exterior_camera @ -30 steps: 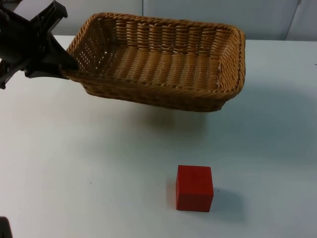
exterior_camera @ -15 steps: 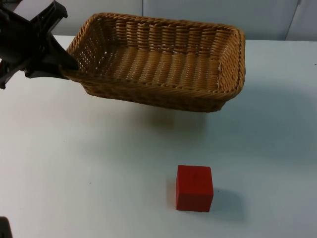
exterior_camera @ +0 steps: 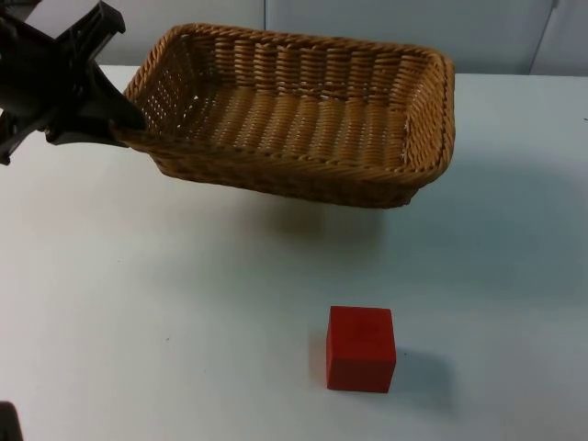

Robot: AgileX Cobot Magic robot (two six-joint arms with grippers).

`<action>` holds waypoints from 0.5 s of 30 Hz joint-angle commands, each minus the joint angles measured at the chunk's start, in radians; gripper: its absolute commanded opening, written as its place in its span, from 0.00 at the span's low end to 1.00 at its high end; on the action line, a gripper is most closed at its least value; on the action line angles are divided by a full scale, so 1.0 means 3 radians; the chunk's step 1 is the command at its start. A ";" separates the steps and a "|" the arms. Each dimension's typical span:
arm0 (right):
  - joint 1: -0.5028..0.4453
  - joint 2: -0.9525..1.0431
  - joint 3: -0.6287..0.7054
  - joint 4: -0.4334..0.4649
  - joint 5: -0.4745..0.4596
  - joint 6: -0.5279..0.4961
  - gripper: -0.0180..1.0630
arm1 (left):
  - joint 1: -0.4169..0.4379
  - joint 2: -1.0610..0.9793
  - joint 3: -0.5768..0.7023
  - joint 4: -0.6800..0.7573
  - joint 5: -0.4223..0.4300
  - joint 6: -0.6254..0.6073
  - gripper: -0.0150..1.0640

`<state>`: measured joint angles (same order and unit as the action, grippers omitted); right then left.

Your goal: Pick up the basket with the left hand and place the cube into the basket with the right hand.

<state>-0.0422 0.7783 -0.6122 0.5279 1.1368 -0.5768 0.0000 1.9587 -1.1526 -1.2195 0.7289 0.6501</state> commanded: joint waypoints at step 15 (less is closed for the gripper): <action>0.0360 0.1387 -0.0240 -0.0542 -0.0278 0.0400 0.99 | -0.0006 -0.0052 -0.0005 -0.0100 0.0084 -0.0012 0.01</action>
<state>0.0055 1.1794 -0.6551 0.4475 1.0702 -0.5186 0.0000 1.9587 -1.1526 -1.2195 0.7289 0.6501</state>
